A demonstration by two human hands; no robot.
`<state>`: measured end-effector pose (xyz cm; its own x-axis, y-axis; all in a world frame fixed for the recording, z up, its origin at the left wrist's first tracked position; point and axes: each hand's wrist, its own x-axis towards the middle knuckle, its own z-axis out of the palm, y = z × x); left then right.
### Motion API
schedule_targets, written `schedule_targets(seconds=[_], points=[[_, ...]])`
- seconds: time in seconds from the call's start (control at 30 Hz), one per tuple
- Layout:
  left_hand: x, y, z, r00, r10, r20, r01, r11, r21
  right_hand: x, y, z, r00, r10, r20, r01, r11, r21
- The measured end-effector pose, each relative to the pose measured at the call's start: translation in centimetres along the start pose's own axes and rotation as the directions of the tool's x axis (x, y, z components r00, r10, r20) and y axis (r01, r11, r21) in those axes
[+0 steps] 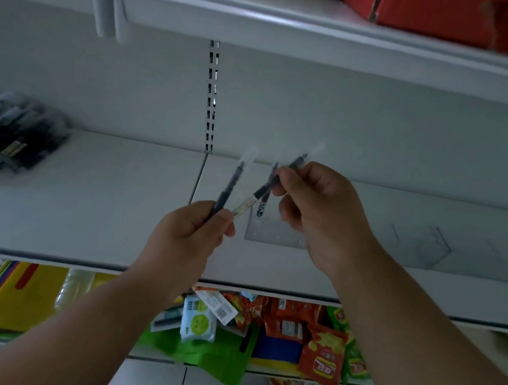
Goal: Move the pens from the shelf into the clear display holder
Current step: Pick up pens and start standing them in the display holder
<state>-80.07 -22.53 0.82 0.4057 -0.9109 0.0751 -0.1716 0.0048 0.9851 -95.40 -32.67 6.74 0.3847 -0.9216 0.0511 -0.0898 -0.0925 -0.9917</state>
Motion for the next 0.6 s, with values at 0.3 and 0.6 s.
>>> schedule_targets(seconds=[0.3,0.6], points=[[1.5,-0.9,0.1,0.980,-0.194,-0.049,0.184,0.969,-0.167,1.6,0.4,-2.2,0.948,-0.293,-0.125,0.170,0.798,-0.578],[1.2,-1.4,0.2,0.982,-0.172,-0.075,0.158,0.974,-0.160,3.0,0.8,-1.4,0.972,-0.178,0.157,0.229,0.541,-0.809]])
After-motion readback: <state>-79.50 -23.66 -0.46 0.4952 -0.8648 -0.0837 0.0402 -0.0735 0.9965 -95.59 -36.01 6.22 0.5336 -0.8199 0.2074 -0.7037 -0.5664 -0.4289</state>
